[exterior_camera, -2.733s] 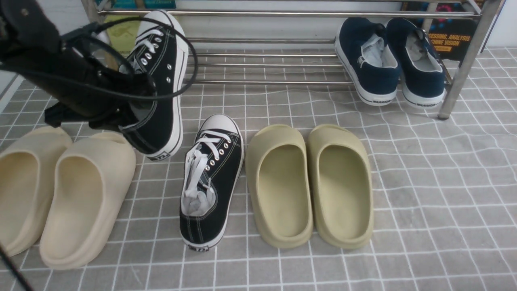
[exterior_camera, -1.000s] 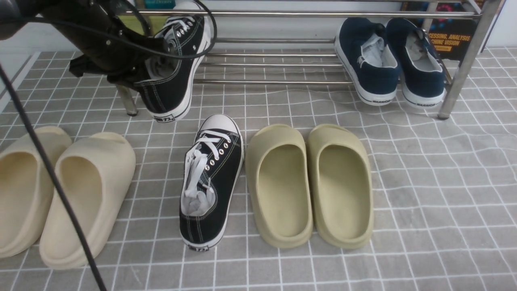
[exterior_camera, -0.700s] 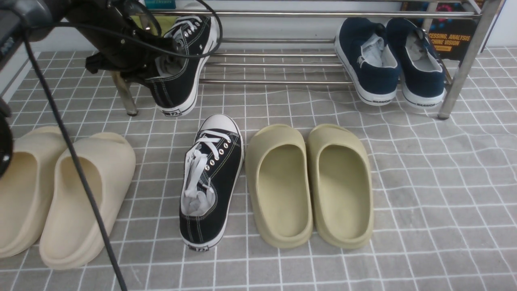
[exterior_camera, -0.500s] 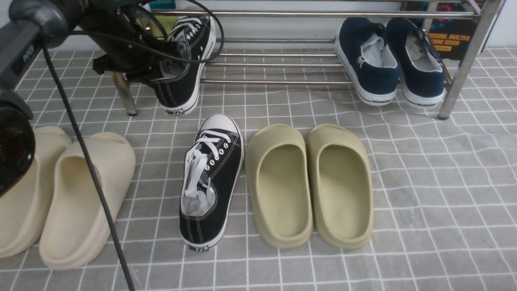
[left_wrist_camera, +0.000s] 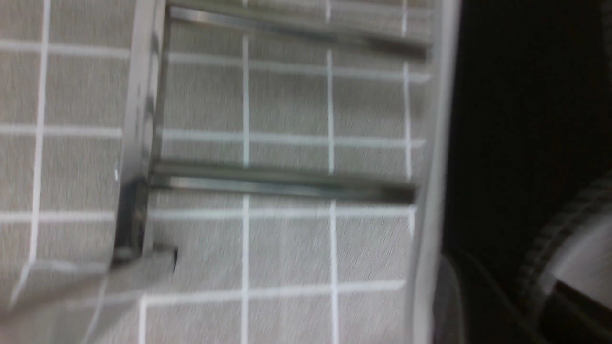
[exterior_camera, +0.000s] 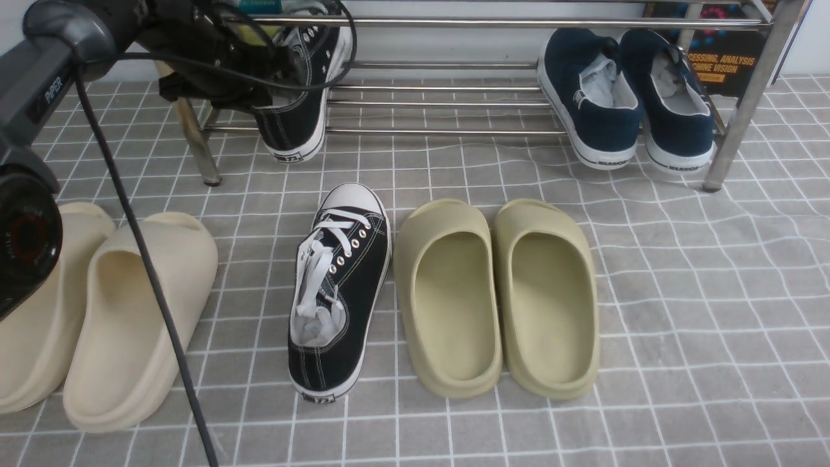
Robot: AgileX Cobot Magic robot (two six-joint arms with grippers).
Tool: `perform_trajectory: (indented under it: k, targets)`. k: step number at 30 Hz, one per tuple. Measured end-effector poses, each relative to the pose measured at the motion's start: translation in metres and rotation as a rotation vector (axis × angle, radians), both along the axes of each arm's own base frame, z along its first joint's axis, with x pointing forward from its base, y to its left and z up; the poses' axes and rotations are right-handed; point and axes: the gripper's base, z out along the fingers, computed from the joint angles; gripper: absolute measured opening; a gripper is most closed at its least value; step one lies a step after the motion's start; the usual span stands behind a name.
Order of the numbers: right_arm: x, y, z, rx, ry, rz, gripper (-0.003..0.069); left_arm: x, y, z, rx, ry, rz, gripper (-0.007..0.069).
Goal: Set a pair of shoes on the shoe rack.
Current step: Use the left arm to put a shoe into the shoe rack, then use the left arm to grab the shoe closest to it
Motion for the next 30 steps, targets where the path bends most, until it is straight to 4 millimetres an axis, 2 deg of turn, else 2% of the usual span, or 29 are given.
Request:
perform_trajectory:
  k: [3,7,11,12,13,14,16,17,18,19,20,21,22,25,27,29,30]
  targets:
    - [0.0,0.0,0.0,0.0,0.0,0.0,0.0237,-0.003,-0.002,0.006,-0.032,0.01,-0.007,0.0242]
    - [0.0,0.0,0.0,0.0,0.0,0.0,0.0237,-0.024,-0.006,0.022,-0.052,0.137,-0.065,0.0344]
    - [0.0,0.0,0.0,0.0,0.0,0.0,0.0237,-0.058,-0.006,0.066,-0.058,0.181,-0.08,0.0365]
    - [0.0,0.0,0.0,0.0,0.0,0.0,0.0237,-0.062,-0.007,0.07,-0.057,0.178,-0.08,0.0364]
    - [0.0,0.0,0.0,0.0,0.0,0.0,0.0237,-0.078,-0.008,0.082,-0.049,0.179,-0.069,0.0357]
    - [0.0,0.0,0.0,0.0,0.0,0.0,0.0237,-0.09,-0.01,0.084,-0.031,0.194,-0.07,0.0351]
    - [0.0,0.0,0.0,0.0,0.0,0.0,0.0238,-0.114,-0.019,0.077,0.021,0.253,-0.095,0.0337]
    - [0.0,0.0,0.0,0.0,0.0,0.0,0.0239,-0.115,-0.021,0.077,0.021,0.253,-0.099,0.0337]
    - [0.0,0.0,0.0,0.0,0.0,0.0,0.0238,-0.128,-0.028,0.068,0.048,0.296,-0.121,0.0332]
    - [0.0,0.0,0.0,0.0,0.0,0.0,0.0238,-0.145,-0.039,0.051,0.08,0.339,-0.144,0.0328]
    - [0.0,0.0,0.0,0.0,0.0,0.0,0.0238,-0.153,-0.048,0.04,0.094,0.341,-0.153,0.0328]
    - [0.0,0.0,0.0,0.0,0.0,0.0,0.0238,-0.155,-0.052,0.035,0.098,0.339,-0.157,0.0327]
    - [0.0,0.0,0.0,0.0,0.0,0.0,0.0238,-0.162,-0.063,0.018,0.098,0.347,-0.147,0.0325]
    - [0.0,0.0,0.0,0.0,0.0,0.0,0.0238,-0.173,-0.078,-0.012,0.114,0.379,-0.135,0.0325]
    - [0.0,0.0,0.0,0.0,0.0,0.0,0.0238,-0.176,-0.085,-0.029,0.142,0.38,-0.134,0.0325]
    - [0.0,0.0,0.0,0.0,0.0,0.0,0.0238,-0.176,-0.088,-0.037,0.151,0.382,-0.129,0.0325]
    - [0.0,0.0,0.0,0.0,0.0,0.0,0.0238,-0.174,-0.09,-0.048,0.163,0.391,-0.113,0.0323]
